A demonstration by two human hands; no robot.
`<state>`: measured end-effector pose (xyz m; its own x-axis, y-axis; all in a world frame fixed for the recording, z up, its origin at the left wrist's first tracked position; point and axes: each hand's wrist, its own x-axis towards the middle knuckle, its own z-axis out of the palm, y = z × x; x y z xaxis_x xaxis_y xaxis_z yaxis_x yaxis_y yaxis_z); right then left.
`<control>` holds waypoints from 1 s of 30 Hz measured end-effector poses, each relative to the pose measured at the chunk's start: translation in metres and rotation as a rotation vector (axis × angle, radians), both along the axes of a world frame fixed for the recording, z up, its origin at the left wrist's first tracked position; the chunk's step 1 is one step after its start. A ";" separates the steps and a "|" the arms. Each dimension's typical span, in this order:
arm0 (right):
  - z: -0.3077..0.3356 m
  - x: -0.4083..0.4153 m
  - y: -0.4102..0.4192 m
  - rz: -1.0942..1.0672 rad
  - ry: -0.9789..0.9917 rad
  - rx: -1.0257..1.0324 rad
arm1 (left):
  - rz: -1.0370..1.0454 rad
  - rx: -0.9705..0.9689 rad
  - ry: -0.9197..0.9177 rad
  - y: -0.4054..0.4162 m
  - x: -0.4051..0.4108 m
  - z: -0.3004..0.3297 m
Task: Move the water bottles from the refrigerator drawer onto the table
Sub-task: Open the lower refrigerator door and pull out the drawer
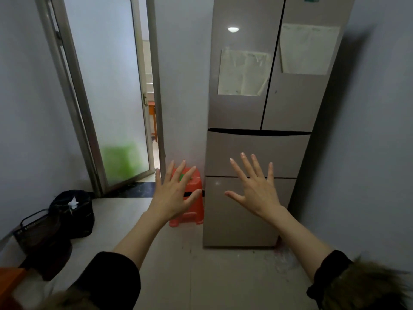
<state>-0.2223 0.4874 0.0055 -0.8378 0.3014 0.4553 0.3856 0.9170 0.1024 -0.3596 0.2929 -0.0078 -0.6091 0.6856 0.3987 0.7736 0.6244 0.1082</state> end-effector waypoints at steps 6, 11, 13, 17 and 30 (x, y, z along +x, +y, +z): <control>0.007 -0.087 0.061 -0.039 0.001 0.018 | -0.031 0.023 0.026 0.070 -0.096 0.002; -0.008 -0.151 0.109 -0.062 -0.034 -0.007 | -0.041 -0.016 -0.032 0.113 -0.157 -0.019; -0.015 -0.176 0.130 -0.057 -0.048 -0.016 | -0.040 -0.023 -0.050 0.133 -0.181 -0.025; -0.014 -0.229 0.183 -0.049 -0.051 0.032 | -0.047 -0.002 -0.037 0.179 -0.232 -0.022; 0.032 -0.400 0.299 -0.008 0.013 0.130 | -0.027 0.163 -0.142 0.306 -0.389 -0.017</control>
<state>-0.6219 0.7860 0.0374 -0.8293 0.2461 0.5017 0.3949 0.8933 0.2147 -0.7484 0.5984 -0.0245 -0.6490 0.6360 0.4174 0.7599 0.5688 0.3148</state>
